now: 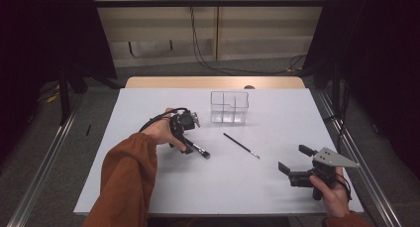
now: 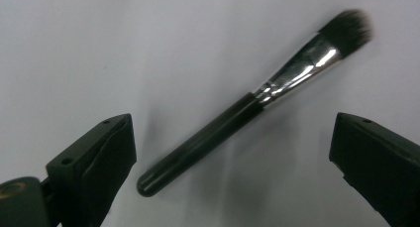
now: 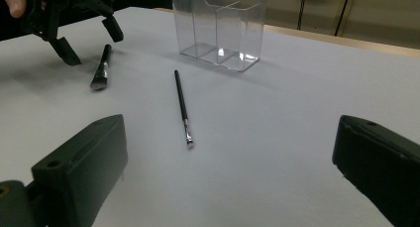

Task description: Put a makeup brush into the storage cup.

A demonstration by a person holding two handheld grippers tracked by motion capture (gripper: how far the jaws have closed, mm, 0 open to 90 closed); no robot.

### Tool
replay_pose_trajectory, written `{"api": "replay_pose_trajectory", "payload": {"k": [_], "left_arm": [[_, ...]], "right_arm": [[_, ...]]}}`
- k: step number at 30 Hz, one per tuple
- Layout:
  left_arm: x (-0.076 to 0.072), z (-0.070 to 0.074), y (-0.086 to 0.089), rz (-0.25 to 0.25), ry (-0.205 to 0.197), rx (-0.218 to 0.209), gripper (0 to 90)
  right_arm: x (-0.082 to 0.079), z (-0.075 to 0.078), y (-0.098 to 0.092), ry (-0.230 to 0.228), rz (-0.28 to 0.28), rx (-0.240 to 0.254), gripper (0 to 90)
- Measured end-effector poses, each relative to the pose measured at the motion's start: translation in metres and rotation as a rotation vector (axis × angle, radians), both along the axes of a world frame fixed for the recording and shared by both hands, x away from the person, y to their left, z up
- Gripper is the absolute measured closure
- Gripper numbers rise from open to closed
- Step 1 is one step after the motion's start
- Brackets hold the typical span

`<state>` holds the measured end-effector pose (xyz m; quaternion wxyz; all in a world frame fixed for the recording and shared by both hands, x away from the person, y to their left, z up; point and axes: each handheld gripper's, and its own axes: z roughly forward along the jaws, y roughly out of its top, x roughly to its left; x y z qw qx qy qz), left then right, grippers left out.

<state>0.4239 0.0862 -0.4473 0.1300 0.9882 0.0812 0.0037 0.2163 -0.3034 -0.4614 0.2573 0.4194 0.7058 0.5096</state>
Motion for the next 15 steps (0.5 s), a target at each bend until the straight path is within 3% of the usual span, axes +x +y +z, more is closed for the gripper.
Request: {"api": "replay_pose_trajectory", "payload": {"k": [4,6,7,9,13,15], "left_arm": [[0.0016,-0.0029,0.0006,0.005,0.000,0.004,6.3],[0.0027,-0.0045,0.0010,-0.002,0.013,0.018,7.9],[0.0036,-0.0069,0.0013,-0.004,0.032,0.024,13.2],[0.0048,-0.0096,0.0009,0.000,0.045,0.039,13.0],[0.0052,-0.0105,-0.0004,0.012,0.023,0.022,14.0],[0.0063,-0.0101,0.0005,0.016,0.046,0.016,14.4]], "right_arm": [[-0.0001,0.0000,0.0000,0.001,0.000,0.000,0.1],[-0.0001,-0.0001,-0.0001,0.001,0.001,0.000,0.1],[-0.0001,-0.0001,-0.0001,0.002,0.001,-0.002,0.2],[-0.0001,-0.0001,-0.0001,0.002,0.000,-0.003,0.2],[0.0005,-0.0003,-0.0008,0.001,-0.001,-0.001,0.3],[0.0004,-0.0003,-0.0005,0.003,0.000,-0.001,0.3]]}}
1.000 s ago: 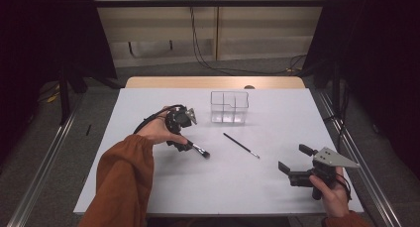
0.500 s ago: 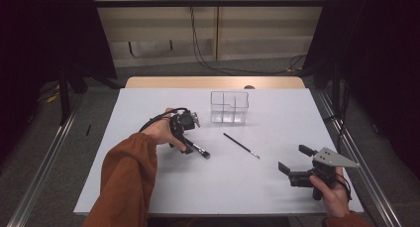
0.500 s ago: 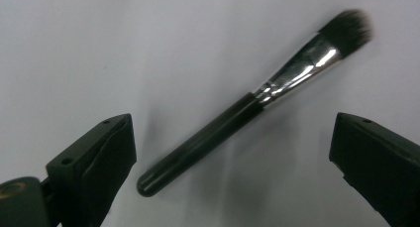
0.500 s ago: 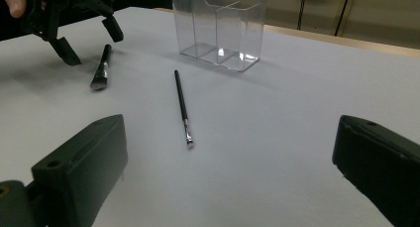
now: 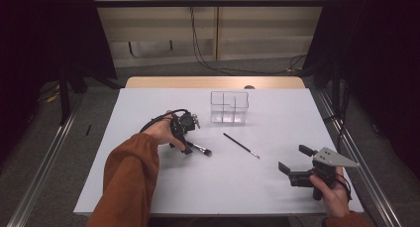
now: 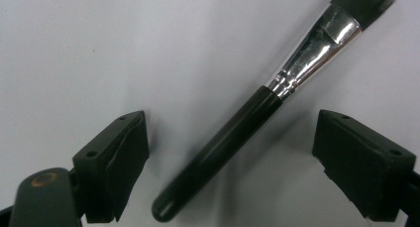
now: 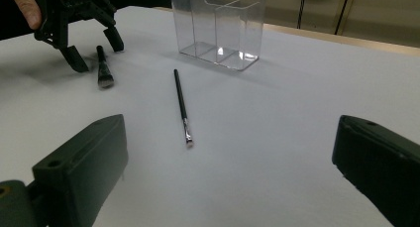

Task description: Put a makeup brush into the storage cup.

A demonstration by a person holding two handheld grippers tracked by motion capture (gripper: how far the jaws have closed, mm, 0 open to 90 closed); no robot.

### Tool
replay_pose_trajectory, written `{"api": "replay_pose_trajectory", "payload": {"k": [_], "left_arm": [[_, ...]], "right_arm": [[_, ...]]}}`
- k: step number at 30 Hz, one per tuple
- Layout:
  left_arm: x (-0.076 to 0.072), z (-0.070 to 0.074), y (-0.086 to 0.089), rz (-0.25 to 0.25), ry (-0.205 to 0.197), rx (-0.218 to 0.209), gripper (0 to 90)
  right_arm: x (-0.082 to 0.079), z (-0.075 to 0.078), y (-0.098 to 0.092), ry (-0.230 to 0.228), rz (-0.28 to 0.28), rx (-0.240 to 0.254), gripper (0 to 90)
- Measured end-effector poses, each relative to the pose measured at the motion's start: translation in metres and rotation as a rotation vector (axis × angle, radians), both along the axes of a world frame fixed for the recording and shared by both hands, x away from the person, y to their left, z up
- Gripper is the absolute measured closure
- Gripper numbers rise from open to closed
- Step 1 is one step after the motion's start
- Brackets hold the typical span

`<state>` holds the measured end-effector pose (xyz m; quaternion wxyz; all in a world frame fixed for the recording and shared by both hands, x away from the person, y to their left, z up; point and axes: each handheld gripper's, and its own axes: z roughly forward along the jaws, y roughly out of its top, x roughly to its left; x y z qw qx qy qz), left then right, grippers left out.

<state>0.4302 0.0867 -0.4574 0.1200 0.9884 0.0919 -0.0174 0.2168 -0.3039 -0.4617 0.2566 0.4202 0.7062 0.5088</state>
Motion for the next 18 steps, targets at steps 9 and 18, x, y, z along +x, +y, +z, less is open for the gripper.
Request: {"api": "replay_pose_trajectory", "payload": {"k": [9,18], "left_arm": [[-0.0010,0.0051,-0.0002,0.032,-0.018,0.012,38.3],[-0.0031,0.0089,-0.0040,0.052,0.006,0.048,61.1]], "right_arm": [[-0.0004,-0.0002,0.0000,0.001,0.000,0.000,0.3],[-0.0003,-0.0004,0.0000,0.006,0.001,-0.005,0.2]]}}
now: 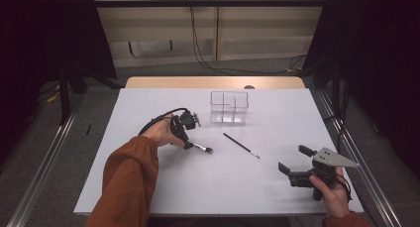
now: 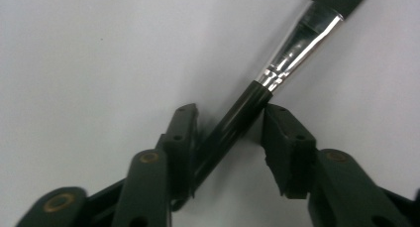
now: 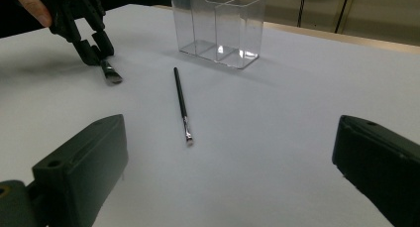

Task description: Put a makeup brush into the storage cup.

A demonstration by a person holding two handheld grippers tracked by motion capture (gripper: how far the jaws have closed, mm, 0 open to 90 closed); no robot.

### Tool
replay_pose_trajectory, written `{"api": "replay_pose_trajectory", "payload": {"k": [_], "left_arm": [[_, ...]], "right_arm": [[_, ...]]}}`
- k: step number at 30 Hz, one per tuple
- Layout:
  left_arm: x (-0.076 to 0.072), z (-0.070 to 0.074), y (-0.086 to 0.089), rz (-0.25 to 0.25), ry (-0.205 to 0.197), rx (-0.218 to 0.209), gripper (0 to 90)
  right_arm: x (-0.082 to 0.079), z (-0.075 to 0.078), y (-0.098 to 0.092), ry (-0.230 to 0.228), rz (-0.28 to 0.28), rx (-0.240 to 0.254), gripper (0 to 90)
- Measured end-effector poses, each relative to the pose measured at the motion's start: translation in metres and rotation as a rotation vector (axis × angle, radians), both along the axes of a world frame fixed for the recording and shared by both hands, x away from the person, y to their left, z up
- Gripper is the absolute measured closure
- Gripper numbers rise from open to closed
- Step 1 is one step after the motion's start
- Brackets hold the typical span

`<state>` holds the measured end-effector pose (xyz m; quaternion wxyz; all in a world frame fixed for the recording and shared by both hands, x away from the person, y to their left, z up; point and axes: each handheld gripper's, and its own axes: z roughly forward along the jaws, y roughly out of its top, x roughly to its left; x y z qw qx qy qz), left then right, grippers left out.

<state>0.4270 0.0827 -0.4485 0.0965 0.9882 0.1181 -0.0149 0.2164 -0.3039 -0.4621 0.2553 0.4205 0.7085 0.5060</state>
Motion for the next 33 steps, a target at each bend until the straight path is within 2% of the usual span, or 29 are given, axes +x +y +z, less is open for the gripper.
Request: {"api": "replay_pose_trajectory", "payload": {"k": [1,8,11,13,16,17,23,27,28,31,33], "left_arm": [[-0.001,0.000,-0.001,0.008,-0.013,0.003,62.4],[0.000,0.001,0.001,0.044,0.009,0.000,74.6],[-0.001,0.000,0.001,0.059,0.000,-0.007,79.5],[0.000,0.001,0.001,0.059,0.004,0.001,79.7],[-0.001,0.000,0.002,0.069,0.000,-0.008,79.9],[0.000,0.001,0.002,0.070,0.015,-0.007,79.9],[0.000,0.002,0.005,0.095,0.011,-0.026,80.0],[0.000,0.002,0.010,0.111,0.022,-0.058,80.0],[-0.001,0.001,0.012,0.124,0.026,-0.083,80.0],[-0.002,0.002,0.017,0.127,0.024,-0.110,80.0],[-0.003,0.002,0.021,0.146,0.026,-0.146,80.0]], "right_arm": [[0.000,0.000,0.000,0.001,-0.004,0.002,0.1],[0.000,0.000,0.000,0.000,-0.003,0.002,0.1],[0.000,0.000,0.000,0.002,-0.005,0.004,0.1],[0.000,0.000,0.000,0.003,-0.005,0.004,0.1],[0.000,0.000,0.000,0.002,-0.005,0.003,0.1],[0.000,0.000,0.000,0.003,-0.006,0.004,0.1],[0.000,0.000,0.000,0.003,-0.006,0.002,0.1],[0.000,0.000,0.000,0.003,-0.006,0.003,0.1],[0.000,0.000,0.000,0.003,-0.006,0.002,0.1],[0.000,0.000,0.000,0.003,-0.008,0.002,0.2],[0.000,0.000,0.000,0.003,-0.007,0.001,0.2]]}}
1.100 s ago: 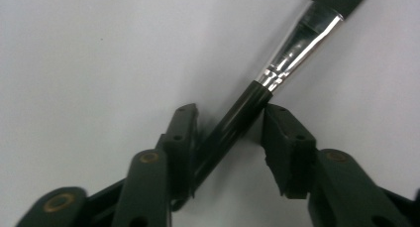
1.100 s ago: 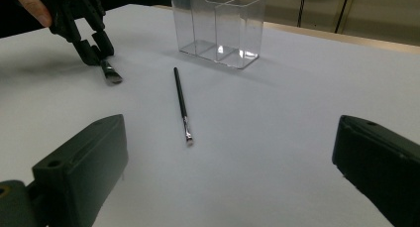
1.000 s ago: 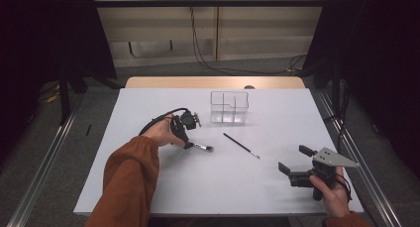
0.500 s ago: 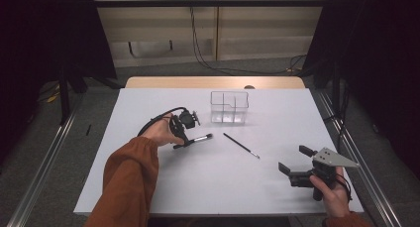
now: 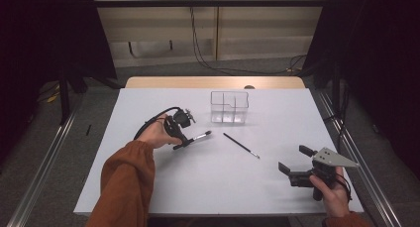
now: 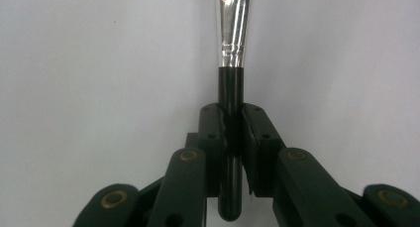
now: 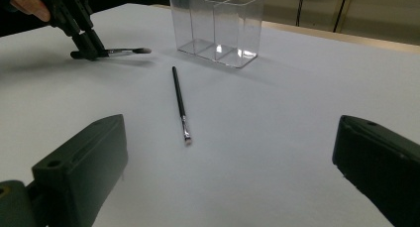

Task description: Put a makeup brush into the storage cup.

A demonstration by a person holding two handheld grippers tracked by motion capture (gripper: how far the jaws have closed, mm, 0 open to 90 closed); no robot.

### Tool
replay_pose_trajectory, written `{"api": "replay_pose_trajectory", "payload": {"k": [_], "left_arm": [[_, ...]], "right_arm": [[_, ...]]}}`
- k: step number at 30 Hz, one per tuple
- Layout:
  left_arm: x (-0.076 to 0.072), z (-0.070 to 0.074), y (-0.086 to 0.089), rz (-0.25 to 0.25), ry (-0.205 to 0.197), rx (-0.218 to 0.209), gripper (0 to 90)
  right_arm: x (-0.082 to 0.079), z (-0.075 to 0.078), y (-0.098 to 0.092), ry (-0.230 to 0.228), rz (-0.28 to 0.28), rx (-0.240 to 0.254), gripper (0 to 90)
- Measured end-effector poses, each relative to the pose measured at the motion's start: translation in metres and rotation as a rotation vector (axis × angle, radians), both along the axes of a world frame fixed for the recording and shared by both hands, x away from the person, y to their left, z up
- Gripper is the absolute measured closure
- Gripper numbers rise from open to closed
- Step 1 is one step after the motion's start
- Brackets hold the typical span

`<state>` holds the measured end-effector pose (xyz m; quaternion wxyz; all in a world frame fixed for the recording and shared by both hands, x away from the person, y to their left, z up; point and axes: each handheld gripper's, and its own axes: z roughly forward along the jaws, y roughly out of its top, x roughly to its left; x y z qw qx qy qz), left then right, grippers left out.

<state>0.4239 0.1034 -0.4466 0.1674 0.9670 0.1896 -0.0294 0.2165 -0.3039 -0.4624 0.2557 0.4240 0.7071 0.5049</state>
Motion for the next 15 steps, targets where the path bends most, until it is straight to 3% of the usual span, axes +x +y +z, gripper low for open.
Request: {"api": "replay_pose_trajectory", "payload": {"k": [4,6,9,11,12,15], "left_arm": [[-0.001,0.003,0.009,0.038,-0.008,-0.086,80.0],[-0.001,0.005,0.012,0.036,-0.013,-0.109,80.0],[-0.006,0.011,0.017,0.068,-0.029,-0.204,80.0],[-0.008,0.014,0.020,0.078,-0.036,-0.233,80.0],[-0.008,0.014,0.022,0.064,-0.046,-0.228,80.0],[-0.012,0.012,0.025,0.090,-0.050,-0.244,80.0]], "right_arm": [[0.000,0.000,0.000,-0.002,0.002,-0.003,0.1],[0.000,0.000,0.000,-0.001,-0.001,-0.003,0.2],[0.000,0.000,0.001,-0.003,0.001,-0.004,0.2],[0.000,0.000,0.001,-0.003,0.001,-0.004,0.2],[0.000,0.000,0.000,-0.002,0.000,-0.004,0.2],[0.000,0.000,0.001,-0.003,0.001,-0.003,0.2]]}}
